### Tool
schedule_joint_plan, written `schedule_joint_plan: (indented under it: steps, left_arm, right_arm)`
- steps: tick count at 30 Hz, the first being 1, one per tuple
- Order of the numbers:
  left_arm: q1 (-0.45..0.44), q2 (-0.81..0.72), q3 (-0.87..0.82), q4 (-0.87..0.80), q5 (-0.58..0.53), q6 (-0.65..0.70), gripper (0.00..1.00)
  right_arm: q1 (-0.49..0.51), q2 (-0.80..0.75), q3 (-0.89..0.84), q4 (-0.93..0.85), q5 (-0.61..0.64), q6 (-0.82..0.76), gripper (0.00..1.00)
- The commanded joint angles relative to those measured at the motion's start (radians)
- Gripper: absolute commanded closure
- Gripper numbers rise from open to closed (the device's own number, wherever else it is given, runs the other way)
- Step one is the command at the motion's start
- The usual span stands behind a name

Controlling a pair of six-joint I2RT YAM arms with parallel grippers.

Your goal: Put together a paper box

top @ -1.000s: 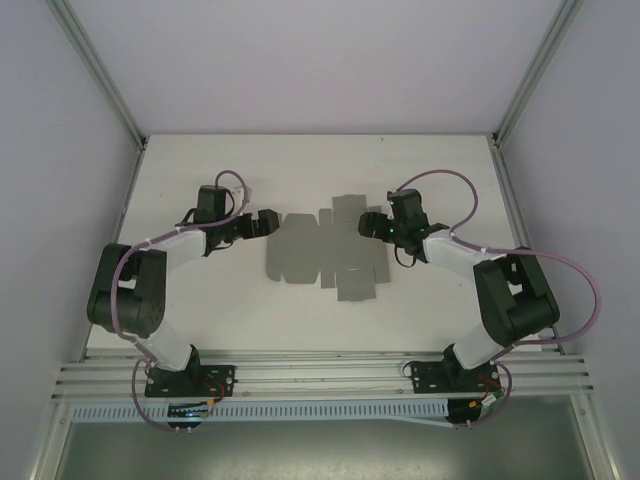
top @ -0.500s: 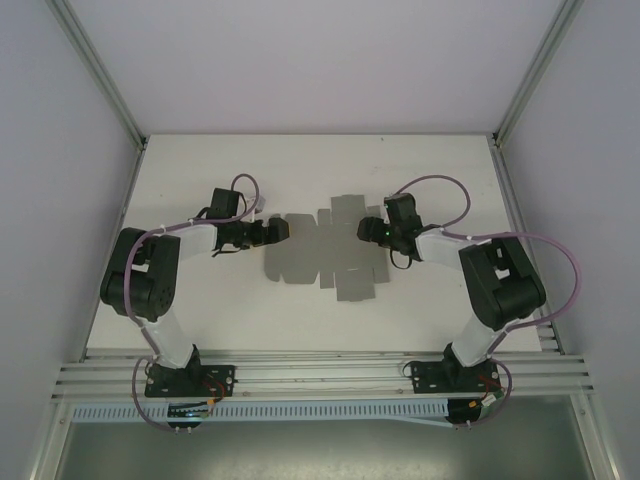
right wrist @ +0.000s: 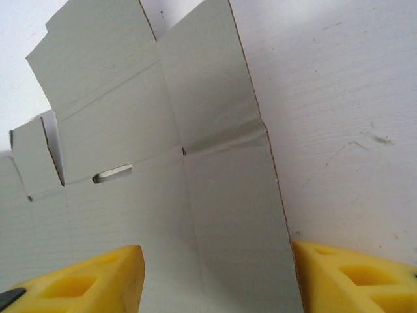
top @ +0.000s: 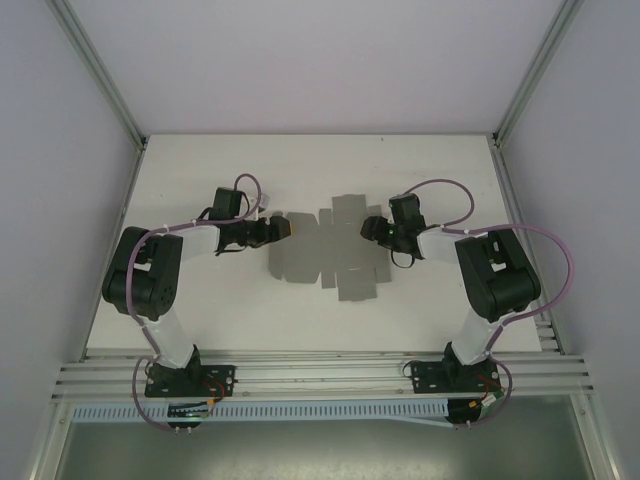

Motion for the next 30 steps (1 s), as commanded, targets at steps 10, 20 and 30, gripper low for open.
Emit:
schedule_joint_plan:
  steps: [10,20,30]
  left_arm:
    - [-0.019,-0.005,0.039,0.017,0.058,-0.013,1.00]
    - [-0.019,-0.111,0.054,0.148,0.152,-0.065,1.00]
    - [-0.018,-0.243,0.054,0.201,0.249,-0.118,1.00]
  right_arm:
    - [0.003,0.100,-0.048,0.099,-0.071,0.030,0.41]
    - [-0.103,-0.101,-0.184,0.265,-0.301,-0.016,0.38]
    - [-0.195,-0.383,-0.308,0.221,-0.437,-0.069,0.38]
